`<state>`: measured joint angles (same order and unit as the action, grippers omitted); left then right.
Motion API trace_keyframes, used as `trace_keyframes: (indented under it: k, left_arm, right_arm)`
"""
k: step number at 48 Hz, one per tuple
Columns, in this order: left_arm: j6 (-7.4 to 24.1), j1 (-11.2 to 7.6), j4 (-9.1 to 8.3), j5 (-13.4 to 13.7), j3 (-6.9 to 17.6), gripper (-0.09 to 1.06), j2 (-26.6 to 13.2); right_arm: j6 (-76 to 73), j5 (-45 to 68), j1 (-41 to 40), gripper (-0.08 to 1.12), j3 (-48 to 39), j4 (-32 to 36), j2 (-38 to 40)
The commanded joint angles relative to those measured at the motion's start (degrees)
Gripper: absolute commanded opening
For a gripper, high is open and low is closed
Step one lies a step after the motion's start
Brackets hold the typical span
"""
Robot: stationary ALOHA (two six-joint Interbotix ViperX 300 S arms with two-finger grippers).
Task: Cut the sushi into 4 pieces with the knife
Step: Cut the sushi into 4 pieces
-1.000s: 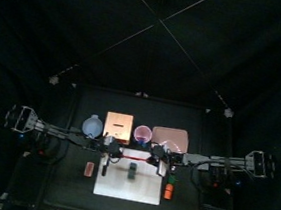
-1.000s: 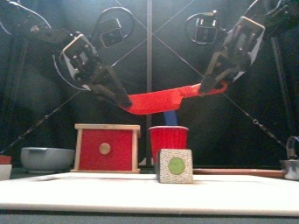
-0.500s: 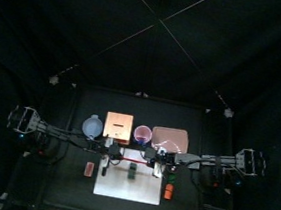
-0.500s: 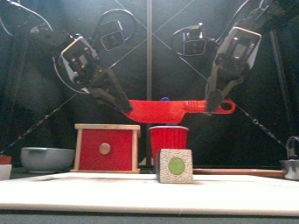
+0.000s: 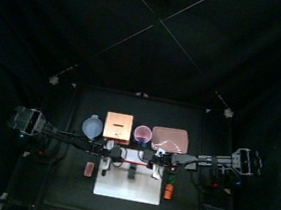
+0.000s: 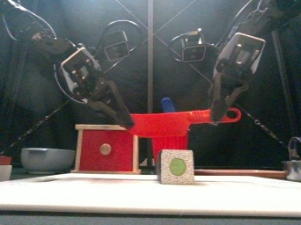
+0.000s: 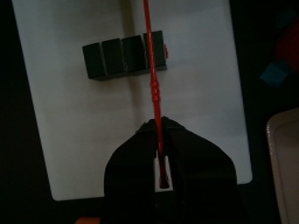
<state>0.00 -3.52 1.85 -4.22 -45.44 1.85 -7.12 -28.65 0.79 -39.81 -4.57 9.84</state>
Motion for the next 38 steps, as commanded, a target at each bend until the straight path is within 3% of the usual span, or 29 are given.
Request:
trace_keyframes:
  k: [1, 38]
  left_arm:
    - [0.0, -0.09, 0.18, 0.2, 1.1, 0.43, -0.7]
    - [0.0, -0.09, 1.14, 0.5, 1.6, 0.44, -3.6]
  right_arm:
    - [0.0, -0.4, -0.4, 0.31, 0.6, 0.1, -0.2]
    - [0.0, -0.1, -0.6, 0.31, -0.9, 0.1, -3.3]
